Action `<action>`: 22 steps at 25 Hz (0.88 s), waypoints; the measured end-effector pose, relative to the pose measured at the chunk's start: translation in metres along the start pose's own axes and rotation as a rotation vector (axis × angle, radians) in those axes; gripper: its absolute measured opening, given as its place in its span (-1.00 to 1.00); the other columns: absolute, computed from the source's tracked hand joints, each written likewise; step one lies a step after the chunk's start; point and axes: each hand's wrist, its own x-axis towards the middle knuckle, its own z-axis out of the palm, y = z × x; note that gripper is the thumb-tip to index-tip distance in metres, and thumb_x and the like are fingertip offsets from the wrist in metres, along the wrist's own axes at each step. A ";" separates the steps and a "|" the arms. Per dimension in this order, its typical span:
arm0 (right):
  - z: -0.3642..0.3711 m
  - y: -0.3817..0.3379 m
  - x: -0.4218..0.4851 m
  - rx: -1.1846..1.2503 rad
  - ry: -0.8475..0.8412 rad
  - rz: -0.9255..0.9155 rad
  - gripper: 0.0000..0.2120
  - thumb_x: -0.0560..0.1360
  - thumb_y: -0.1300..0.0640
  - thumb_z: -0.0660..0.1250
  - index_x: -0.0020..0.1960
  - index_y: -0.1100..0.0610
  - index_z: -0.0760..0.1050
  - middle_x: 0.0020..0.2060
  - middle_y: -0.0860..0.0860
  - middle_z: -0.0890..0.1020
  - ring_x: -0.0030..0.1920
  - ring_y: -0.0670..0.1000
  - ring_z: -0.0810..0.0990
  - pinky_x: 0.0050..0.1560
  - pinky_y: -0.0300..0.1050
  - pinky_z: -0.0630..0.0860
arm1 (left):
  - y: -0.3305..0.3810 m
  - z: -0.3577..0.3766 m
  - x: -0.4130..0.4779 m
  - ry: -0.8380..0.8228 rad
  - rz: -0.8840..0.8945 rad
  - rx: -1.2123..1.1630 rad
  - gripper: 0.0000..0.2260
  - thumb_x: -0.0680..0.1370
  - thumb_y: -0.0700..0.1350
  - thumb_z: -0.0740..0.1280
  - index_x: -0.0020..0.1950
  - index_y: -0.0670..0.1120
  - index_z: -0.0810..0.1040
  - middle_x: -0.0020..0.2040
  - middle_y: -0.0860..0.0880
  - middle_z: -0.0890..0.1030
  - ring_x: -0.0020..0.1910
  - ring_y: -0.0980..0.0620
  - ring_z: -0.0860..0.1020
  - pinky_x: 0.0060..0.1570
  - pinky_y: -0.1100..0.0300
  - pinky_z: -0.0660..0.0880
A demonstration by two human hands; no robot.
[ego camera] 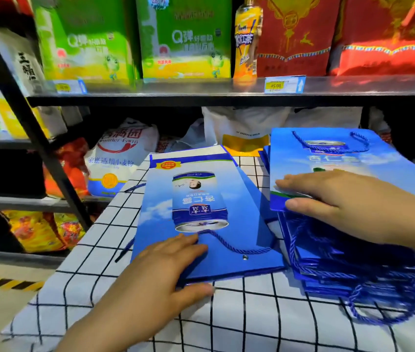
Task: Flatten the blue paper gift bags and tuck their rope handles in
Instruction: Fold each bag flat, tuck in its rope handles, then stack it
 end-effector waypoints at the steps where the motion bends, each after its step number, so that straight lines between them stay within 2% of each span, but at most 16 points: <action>1: 0.003 0.004 -0.002 0.023 -0.002 -0.014 -0.18 0.25 -0.54 -0.35 0.37 -0.29 0.20 0.40 -0.31 0.23 0.39 -0.15 0.26 0.38 -0.17 0.19 | -0.001 0.005 -0.004 -0.014 -0.024 0.030 -0.05 0.09 0.61 -0.22 0.42 0.28 0.16 0.34 0.41 -0.09 0.31 0.47 -0.10 0.24 0.51 -0.22; 2: 0.004 0.010 -0.004 0.042 0.014 -0.024 -0.14 0.19 -0.58 -0.38 0.34 -0.33 0.23 0.37 -0.37 0.21 0.39 -0.17 0.25 0.38 -0.23 0.15 | 0.000 0.009 -0.006 -0.001 -0.043 0.037 -0.13 0.15 0.56 -0.18 0.42 0.29 0.15 0.36 0.38 -0.12 0.33 0.43 -0.11 0.27 0.44 -0.22; 3: 0.005 0.015 -0.007 0.066 0.024 -0.030 -0.15 0.15 -0.60 -0.38 0.29 -0.38 0.24 0.32 -0.44 0.18 0.38 -0.19 0.26 0.35 -0.29 0.10 | 0.000 0.010 -0.008 0.019 -0.046 0.046 -0.24 0.24 0.46 -0.14 0.40 0.28 0.22 0.40 0.34 -0.05 0.36 0.39 -0.02 0.31 0.38 -0.16; 4: 0.005 0.017 -0.010 0.075 0.033 -0.040 -0.22 0.15 -0.61 -0.35 0.23 -0.43 0.25 0.26 -0.49 0.16 0.37 -0.20 0.27 0.32 -0.33 0.07 | 0.001 0.011 -0.009 0.014 -0.051 0.073 -0.36 0.32 0.37 -0.08 0.34 0.26 0.35 0.42 0.28 0.14 0.37 0.33 0.18 0.32 0.33 0.01; 5: 0.006 0.020 -0.012 0.067 0.036 -0.053 -0.30 0.18 -0.62 -0.31 0.17 -0.47 0.25 0.22 -0.54 0.16 0.36 -0.20 0.29 0.30 -0.33 0.06 | 0.002 0.012 -0.010 0.005 -0.065 0.095 -0.48 0.37 0.30 0.00 0.23 0.23 0.49 0.35 0.21 0.37 0.27 0.27 0.41 0.24 0.30 0.24; 6: 0.006 0.020 -0.014 0.040 0.035 -0.058 -0.35 0.21 -0.61 -0.27 0.15 -0.47 0.27 0.19 -0.55 0.17 0.35 -0.19 0.32 0.29 -0.31 0.08 | 0.001 0.013 -0.012 -0.006 -0.057 0.111 -0.56 0.40 0.26 0.04 0.12 0.21 0.57 0.23 0.17 0.53 0.13 0.21 0.55 0.08 0.32 0.41; 7: 0.007 0.019 -0.016 0.041 0.059 -0.061 -0.35 0.25 -0.59 -0.24 0.17 -0.42 0.33 0.20 -0.53 0.21 0.33 -0.17 0.35 0.28 -0.28 0.13 | 0.000 0.014 -0.014 -0.012 -0.045 0.111 -0.59 0.44 0.24 0.04 0.06 0.20 0.60 0.15 0.14 0.60 0.05 0.18 0.60 -0.04 0.32 0.49; 8: 0.006 0.014 -0.020 0.065 0.113 -0.055 -0.33 0.32 -0.54 -0.19 0.19 -0.31 0.42 0.23 -0.46 0.29 0.30 -0.13 0.40 0.26 -0.23 0.21 | -0.001 0.017 -0.017 -0.005 -0.034 0.107 -0.58 0.50 0.24 -0.01 0.04 0.20 0.61 0.12 0.13 0.62 0.01 0.16 0.62 -0.10 0.30 0.52; 9: 0.004 0.007 -0.021 0.078 0.242 -0.056 -0.37 0.41 -0.45 -0.12 0.20 -0.17 0.48 0.25 -0.32 0.40 0.26 -0.08 0.46 0.23 -0.20 0.29 | -0.003 0.019 -0.019 0.021 -0.025 0.111 -0.53 0.56 0.22 -0.08 0.04 0.19 0.62 0.12 0.13 0.62 0.01 0.15 0.62 -0.15 0.29 0.54; 11: 0.001 -0.023 -0.023 0.085 0.508 -0.109 -0.59 0.52 -0.14 0.06 0.16 0.03 0.53 0.20 -0.07 0.54 0.18 -0.04 0.49 0.19 -0.24 0.36 | -0.006 0.015 -0.026 0.082 -0.033 0.118 -0.45 0.60 0.18 -0.19 0.04 0.20 0.62 0.11 0.14 0.62 0.00 0.17 0.62 -0.19 0.33 0.52; 12: 0.005 -0.043 -0.025 0.108 0.571 -0.150 -0.69 0.51 0.03 0.14 0.14 0.09 0.54 0.16 -0.04 0.56 0.15 -0.05 0.49 0.19 -0.27 0.35 | -0.008 0.012 -0.030 0.112 -0.035 0.111 -0.44 0.61 0.17 -0.20 0.04 0.20 0.62 0.11 0.15 0.62 -0.01 0.18 0.62 -0.18 0.36 0.50; 14: 0.032 -0.071 -0.023 0.092 0.496 -0.232 -0.68 0.36 0.24 0.32 0.11 0.10 0.56 0.09 -0.03 0.61 0.07 -0.04 0.56 0.07 -0.23 0.49 | -0.012 0.006 -0.037 0.152 -0.043 0.078 -0.46 0.61 0.16 -0.18 0.05 0.18 0.62 0.10 0.14 0.62 -0.02 0.19 0.62 -0.14 0.39 0.44; 16: 0.061 -0.090 -0.017 -0.024 0.250 -0.201 -0.53 0.19 0.27 0.48 0.08 0.05 0.56 0.06 -0.03 0.63 0.00 0.00 0.63 -0.21 -0.15 0.61 | -0.015 0.007 -0.042 0.165 -0.049 0.085 -0.47 0.62 0.16 -0.17 0.07 0.16 0.61 0.12 0.12 0.62 0.01 0.15 0.61 -0.08 0.35 0.45; 17: 0.068 -0.097 -0.012 -0.054 0.121 -0.138 -0.49 0.22 0.28 0.47 0.15 0.03 0.51 0.12 -0.03 0.58 0.07 0.01 0.60 -0.18 -0.14 0.60 | -0.018 0.010 -0.044 0.180 -0.046 0.107 -0.47 0.62 0.16 -0.17 0.08 0.15 0.61 0.13 0.11 0.61 0.03 0.13 0.61 -0.05 0.30 0.49; 19: 0.076 -0.103 -0.002 -0.040 0.014 -0.043 -0.49 0.38 0.37 0.24 0.28 0.04 0.35 0.21 -0.03 0.43 0.23 0.05 0.43 0.00 -0.09 0.49 | -0.020 0.013 -0.045 0.173 -0.041 0.131 -0.47 0.62 0.16 -0.17 0.09 0.14 0.61 0.15 0.08 0.61 0.05 0.09 0.62 -0.06 0.15 0.54; 22: 0.076 -0.106 0.009 -0.114 0.030 0.027 -0.59 0.43 0.39 0.14 0.21 0.07 0.35 0.11 0.01 0.42 0.16 0.08 0.42 -0.11 -0.11 0.32 | -0.019 0.012 -0.043 0.174 -0.053 0.148 -0.46 0.61 0.16 -0.16 0.07 0.12 0.62 0.12 0.06 0.62 0.04 0.06 0.62 -0.05 0.03 0.54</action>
